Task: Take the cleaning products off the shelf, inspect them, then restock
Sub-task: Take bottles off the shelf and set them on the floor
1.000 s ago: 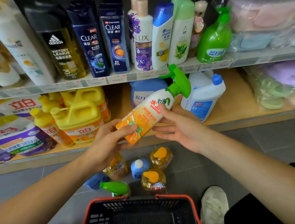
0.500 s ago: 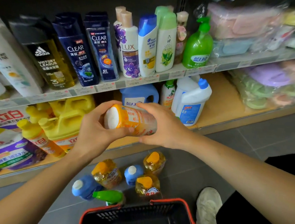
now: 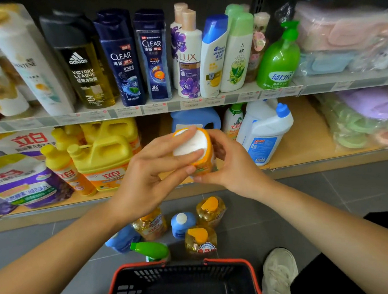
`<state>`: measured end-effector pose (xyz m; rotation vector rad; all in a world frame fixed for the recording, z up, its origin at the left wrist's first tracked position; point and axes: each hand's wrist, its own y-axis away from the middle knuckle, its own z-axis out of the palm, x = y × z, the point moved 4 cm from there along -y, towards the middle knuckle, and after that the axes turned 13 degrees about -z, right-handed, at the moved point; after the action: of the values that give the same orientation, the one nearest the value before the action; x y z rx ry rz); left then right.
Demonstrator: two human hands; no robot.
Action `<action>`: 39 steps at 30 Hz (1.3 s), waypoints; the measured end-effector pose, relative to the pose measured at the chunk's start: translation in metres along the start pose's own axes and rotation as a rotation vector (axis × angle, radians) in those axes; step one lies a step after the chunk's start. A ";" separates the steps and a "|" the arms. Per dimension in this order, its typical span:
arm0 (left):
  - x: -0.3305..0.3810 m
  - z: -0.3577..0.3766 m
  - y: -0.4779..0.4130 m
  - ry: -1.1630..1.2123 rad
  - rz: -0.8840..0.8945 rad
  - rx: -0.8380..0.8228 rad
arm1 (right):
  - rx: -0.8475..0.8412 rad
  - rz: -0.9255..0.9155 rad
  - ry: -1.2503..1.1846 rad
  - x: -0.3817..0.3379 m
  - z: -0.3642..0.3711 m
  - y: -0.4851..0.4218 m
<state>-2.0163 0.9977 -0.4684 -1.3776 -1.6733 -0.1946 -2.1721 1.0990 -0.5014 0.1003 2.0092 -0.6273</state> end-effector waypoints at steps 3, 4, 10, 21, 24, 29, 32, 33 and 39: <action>0.001 -0.002 0.002 0.012 -0.007 0.050 | -0.003 -0.024 0.000 -0.003 0.003 -0.001; 0.001 -0.004 0.003 0.053 -0.044 0.069 | -0.003 -0.029 -0.001 -0.004 0.003 -0.001; -0.002 -0.014 -0.004 0.226 -0.333 0.136 | -0.041 -0.037 0.057 -0.004 0.007 0.004; -0.030 -0.009 -0.007 0.444 -0.522 0.063 | -0.113 -0.044 0.057 0.001 0.012 0.005; -0.042 -0.012 -0.006 0.607 -0.581 0.070 | -0.071 0.012 0.028 0.004 0.009 0.002; -0.071 0.003 0.006 0.712 -0.789 -0.011 | 0.053 0.156 -0.131 0.010 -0.001 -0.002; -0.089 0.024 0.025 0.524 -0.971 -0.128 | 0.116 0.236 -0.334 0.013 -0.004 -0.003; -0.094 0.031 0.032 0.479 -1.016 -0.189 | 0.137 0.244 -0.384 0.012 -0.005 -0.003; -0.105 0.053 0.052 0.571 -1.012 -0.257 | 0.194 0.306 -0.556 0.009 -0.009 -0.003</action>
<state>-2.0077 0.9768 -0.5950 -0.4298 -1.7141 -1.2793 -2.1852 1.0990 -0.5043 0.3086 1.3613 -0.5736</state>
